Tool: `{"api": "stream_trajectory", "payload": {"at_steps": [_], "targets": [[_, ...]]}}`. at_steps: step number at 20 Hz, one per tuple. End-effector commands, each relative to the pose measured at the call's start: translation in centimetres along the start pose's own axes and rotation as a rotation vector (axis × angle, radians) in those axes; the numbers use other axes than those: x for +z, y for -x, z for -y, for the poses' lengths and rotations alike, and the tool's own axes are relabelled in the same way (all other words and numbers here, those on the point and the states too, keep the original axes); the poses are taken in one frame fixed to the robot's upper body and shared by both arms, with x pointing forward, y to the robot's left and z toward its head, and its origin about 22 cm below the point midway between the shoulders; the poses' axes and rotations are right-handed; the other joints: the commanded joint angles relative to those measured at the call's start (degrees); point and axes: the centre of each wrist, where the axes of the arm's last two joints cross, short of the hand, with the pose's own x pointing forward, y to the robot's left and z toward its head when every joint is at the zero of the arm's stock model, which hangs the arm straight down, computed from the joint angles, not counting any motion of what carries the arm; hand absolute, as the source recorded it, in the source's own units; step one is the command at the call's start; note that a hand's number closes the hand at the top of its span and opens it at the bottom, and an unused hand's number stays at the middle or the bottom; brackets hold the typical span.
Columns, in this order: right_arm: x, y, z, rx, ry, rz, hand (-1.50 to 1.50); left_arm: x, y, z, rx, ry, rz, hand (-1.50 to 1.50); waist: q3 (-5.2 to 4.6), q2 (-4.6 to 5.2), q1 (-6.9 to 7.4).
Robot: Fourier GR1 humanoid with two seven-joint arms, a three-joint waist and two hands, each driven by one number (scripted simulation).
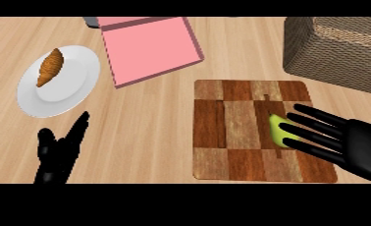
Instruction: Pick the pear from the cutting board and place it in the basket
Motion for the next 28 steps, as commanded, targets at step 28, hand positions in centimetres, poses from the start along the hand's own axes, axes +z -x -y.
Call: {"api": "stream_trajectory", "payload": {"at_steps": [28], "targets": [[-3.3, 1.3, -6.0, 0.047, -0.069, -0.032, -1.50, -1.4, 0.9, -0.4, 0.009, 0.000, -0.104, 0.00, -0.90, 0.63, -0.74]]}}
